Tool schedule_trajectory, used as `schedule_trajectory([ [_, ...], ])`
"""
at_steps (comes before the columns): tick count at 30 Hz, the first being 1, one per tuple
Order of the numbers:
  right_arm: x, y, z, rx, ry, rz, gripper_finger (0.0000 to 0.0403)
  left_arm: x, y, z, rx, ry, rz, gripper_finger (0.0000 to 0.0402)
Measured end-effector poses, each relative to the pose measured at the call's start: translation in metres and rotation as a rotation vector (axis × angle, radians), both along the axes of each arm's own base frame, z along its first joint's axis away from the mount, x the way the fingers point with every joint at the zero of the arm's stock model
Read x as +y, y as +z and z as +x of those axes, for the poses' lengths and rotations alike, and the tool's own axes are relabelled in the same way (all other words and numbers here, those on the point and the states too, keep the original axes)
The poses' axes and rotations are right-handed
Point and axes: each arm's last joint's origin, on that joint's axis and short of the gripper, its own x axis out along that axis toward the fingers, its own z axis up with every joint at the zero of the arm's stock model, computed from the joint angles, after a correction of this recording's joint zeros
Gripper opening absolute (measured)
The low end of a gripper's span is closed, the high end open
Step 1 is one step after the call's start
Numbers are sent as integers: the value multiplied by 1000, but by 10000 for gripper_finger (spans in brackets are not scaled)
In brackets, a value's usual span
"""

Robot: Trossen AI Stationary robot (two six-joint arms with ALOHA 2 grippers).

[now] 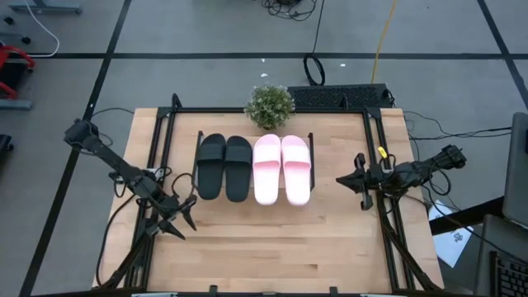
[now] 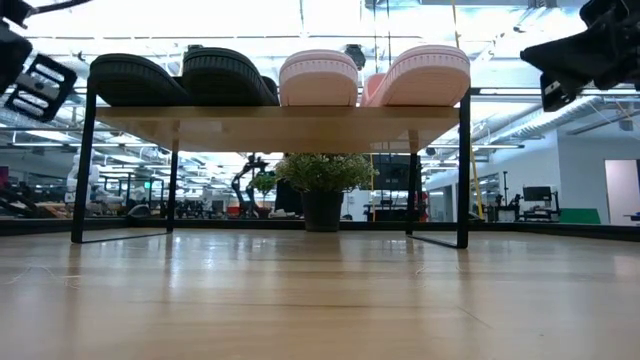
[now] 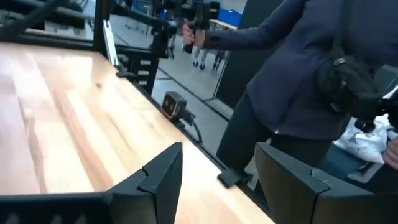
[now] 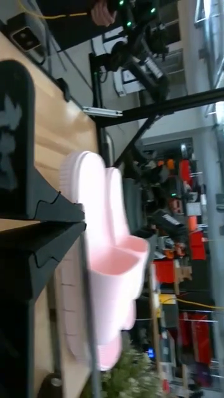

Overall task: Pick and place slides into the shelf
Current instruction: Return to Home Position

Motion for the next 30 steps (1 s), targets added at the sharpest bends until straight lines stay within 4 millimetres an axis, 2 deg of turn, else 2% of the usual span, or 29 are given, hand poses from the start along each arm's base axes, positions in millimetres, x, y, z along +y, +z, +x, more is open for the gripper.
schedule_trajectory([
  [7, 0, 8, -1, -79, -7, -50, 0, 5, 4, -8, -55, -25, 10, 198],
  [16, 0, 8, -1, -79, -5, -39, 0, 12, 5, -17, -98, -30, 46, 198],
  [30, 1, -2, 0, 21, 33, 48, 0, 13, 1, -21, -98, -79, 91, 198],
])
